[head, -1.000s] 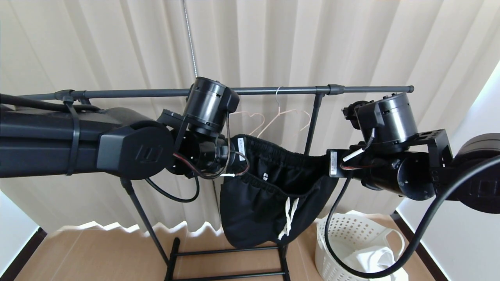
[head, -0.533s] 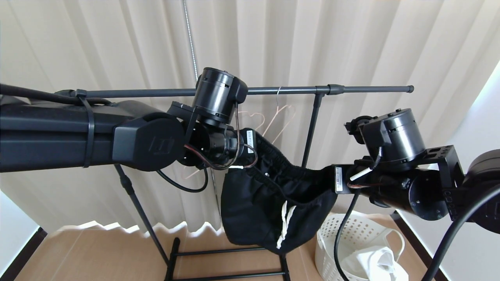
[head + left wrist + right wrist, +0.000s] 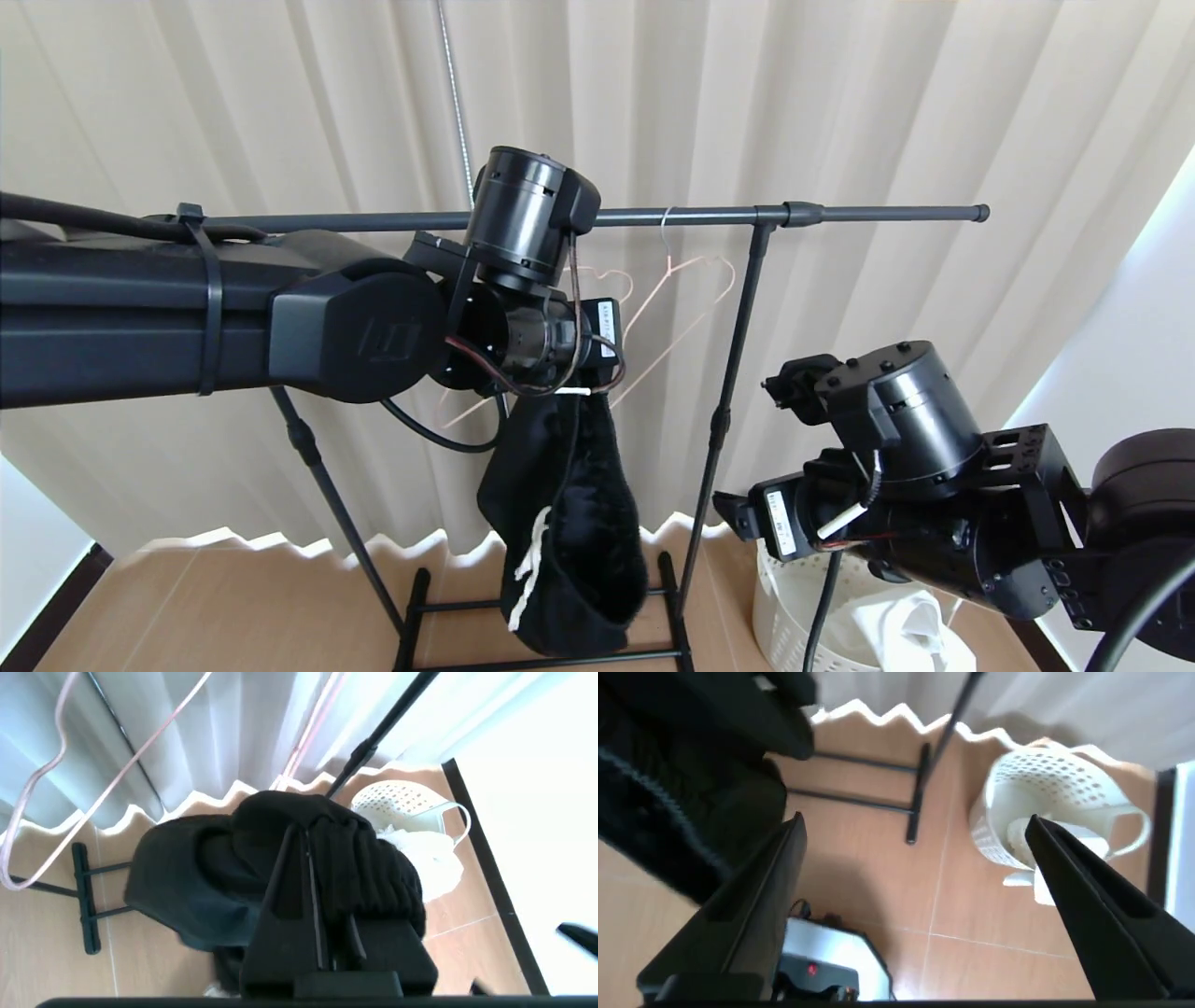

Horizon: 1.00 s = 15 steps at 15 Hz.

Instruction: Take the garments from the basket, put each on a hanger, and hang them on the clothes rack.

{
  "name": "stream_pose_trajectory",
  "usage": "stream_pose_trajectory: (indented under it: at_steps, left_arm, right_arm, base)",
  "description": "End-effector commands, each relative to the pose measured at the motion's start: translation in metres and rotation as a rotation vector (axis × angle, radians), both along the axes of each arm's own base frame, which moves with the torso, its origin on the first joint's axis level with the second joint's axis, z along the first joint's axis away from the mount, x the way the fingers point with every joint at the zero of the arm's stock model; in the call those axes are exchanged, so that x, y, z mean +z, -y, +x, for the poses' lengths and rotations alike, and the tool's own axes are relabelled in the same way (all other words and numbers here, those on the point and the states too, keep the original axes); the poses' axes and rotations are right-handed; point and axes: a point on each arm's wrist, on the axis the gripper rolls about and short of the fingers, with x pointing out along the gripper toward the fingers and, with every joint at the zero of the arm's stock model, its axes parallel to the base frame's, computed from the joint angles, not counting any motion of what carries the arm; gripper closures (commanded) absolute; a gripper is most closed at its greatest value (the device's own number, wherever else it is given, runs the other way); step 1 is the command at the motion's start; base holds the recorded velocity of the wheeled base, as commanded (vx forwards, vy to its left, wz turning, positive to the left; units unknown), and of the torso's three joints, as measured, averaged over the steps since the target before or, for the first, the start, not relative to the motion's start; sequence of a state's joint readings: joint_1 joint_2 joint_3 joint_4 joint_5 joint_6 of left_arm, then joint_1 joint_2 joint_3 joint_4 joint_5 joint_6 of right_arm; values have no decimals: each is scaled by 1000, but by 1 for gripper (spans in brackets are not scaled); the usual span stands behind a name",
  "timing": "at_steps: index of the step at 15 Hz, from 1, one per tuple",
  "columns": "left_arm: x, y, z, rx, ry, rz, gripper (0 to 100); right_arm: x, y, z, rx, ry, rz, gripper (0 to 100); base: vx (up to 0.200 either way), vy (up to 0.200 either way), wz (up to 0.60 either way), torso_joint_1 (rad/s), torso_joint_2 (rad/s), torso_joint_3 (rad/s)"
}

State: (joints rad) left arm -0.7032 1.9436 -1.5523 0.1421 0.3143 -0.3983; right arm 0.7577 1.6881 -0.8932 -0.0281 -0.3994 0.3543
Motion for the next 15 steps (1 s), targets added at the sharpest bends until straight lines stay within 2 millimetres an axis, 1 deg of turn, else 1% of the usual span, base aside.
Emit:
stream_pose_trajectory:
  at_steps: [1,4,5,6,7,8,11,15]
  left_arm:
    - [-1,0,-1,-1,-2,3,100]
    - [-1,-1,-2,-1,-6,6,100]
    - [-1,-1,-2,-1,-6,6,100]
    - [-1,-1,-2,-1,-6,6,100]
    - [-1,-1,-2,-9,-1,19,100]
    - [-1,-1,-2,-10,0,21,100]
    - [-3,3,-3,-20,-3,26,100]
    - [-3,6,-6,-34,-1,31,100]
  right_arm:
    - [4,-10,-2,101,31,56,0]
    - [19,-23,6,293,165,145,0]
    - [19,-29,11,314,198,150,0]
    - [18,-33,15,320,214,148,0]
    - [13,-42,25,319,226,147,0]
    - [10,-46,28,318,222,146,0]
    - [11,-50,32,319,237,160,0]
    - [-8,-58,41,316,213,137,0]
  base:
    - [0,0,0,0,0,0]
    - [0,0,0,0,0,0]
    - [0,0,0,0,0,0]
    - [0,0,0,0,0,0]
    - [0,0,0,0,0,0]
    - [0,0,0,0,0,0]
    - [0,0,0,0,0,0]
    - [0,0,0,0,0,0]
